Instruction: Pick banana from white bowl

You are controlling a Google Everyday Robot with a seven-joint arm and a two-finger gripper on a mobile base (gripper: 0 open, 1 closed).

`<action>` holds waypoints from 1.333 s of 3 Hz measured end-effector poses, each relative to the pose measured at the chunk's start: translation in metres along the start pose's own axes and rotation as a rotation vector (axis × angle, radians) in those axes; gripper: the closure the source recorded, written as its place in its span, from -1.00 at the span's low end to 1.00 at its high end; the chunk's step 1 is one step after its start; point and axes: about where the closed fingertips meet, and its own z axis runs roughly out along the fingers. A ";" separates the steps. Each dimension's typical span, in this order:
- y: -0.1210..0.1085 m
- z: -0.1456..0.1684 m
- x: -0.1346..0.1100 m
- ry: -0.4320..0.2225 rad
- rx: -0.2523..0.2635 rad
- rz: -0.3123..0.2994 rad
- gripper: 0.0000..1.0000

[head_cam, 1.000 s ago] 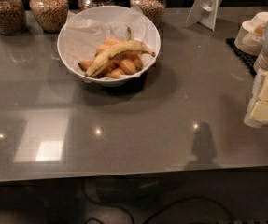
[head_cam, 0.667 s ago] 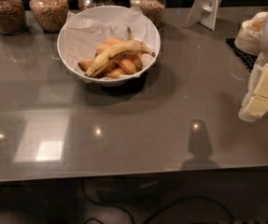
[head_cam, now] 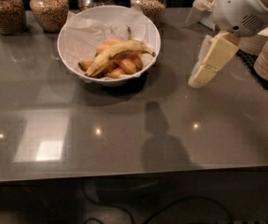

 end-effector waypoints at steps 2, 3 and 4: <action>-0.037 0.066 -0.085 -0.222 -0.017 -0.135 -1.00; -0.050 0.108 -0.115 -0.233 0.001 -0.229 -1.00; -0.050 0.108 -0.115 -0.233 0.001 -0.229 -1.00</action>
Offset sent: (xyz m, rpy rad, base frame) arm 0.0962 0.1532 -0.0126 0.1916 -0.1149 0.3323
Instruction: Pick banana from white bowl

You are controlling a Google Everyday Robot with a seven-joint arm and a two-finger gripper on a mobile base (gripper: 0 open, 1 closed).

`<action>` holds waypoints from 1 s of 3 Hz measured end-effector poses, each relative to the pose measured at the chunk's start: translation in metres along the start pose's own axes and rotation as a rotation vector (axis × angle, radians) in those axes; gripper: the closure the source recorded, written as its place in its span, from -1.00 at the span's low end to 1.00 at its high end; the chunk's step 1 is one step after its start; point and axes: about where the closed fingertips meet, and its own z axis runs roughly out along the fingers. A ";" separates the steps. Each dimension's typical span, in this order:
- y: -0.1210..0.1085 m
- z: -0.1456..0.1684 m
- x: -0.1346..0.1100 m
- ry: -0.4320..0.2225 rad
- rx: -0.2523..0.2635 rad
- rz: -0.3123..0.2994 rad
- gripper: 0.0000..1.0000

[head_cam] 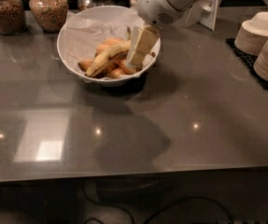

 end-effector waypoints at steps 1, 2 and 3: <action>-0.010 0.021 0.018 0.009 -0.009 -0.020 -1.00; -0.018 0.050 0.038 0.021 -0.035 -0.036 -0.96; -0.021 0.070 0.051 0.021 -0.054 -0.031 -0.58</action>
Offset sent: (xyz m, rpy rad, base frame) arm 0.0788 0.0014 -0.0729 -0.0737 0.0139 0.0486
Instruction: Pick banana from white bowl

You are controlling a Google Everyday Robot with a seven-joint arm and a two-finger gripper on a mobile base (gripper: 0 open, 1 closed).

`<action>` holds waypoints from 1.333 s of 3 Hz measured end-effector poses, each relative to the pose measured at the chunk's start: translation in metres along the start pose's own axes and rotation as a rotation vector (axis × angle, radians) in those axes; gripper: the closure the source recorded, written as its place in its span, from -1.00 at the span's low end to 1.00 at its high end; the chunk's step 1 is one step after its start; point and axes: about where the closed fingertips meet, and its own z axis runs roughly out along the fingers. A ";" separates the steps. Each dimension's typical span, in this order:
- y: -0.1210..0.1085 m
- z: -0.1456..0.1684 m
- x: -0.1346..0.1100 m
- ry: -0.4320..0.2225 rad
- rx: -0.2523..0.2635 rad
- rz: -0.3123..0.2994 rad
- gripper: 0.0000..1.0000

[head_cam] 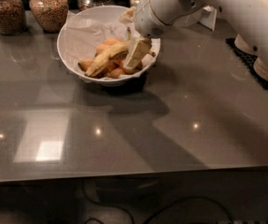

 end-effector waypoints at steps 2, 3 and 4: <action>0.001 0.010 0.006 -0.004 -0.011 0.011 0.35; 0.001 0.006 0.003 -0.014 -0.010 0.011 0.82; -0.001 -0.012 -0.005 -0.024 0.013 0.016 1.00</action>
Offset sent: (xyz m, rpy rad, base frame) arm 0.0068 -0.0019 -0.0134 0.0182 0.0286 -0.0099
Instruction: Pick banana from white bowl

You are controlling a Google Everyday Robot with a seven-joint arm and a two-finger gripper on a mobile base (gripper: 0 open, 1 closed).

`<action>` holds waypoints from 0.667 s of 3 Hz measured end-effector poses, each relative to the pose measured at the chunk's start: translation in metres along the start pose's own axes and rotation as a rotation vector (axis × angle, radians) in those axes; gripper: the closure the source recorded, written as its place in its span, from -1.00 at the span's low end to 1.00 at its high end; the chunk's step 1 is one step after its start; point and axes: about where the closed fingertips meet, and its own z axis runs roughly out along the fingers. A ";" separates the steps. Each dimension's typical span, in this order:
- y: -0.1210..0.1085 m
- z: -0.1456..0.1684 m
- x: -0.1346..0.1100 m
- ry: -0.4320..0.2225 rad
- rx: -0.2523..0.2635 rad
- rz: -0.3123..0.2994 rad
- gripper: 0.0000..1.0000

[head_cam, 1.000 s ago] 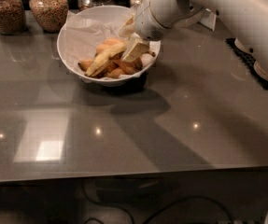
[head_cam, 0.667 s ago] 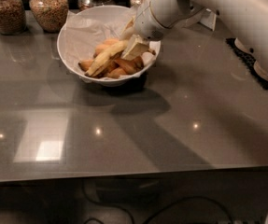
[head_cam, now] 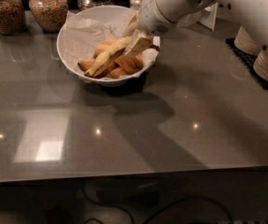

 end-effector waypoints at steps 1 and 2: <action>0.004 -0.026 -0.005 -0.024 0.026 0.030 1.00; 0.018 -0.058 -0.013 -0.076 0.035 0.061 1.00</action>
Offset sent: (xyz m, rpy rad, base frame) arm -0.0730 -0.0508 0.0658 0.1824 0.0329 -0.0340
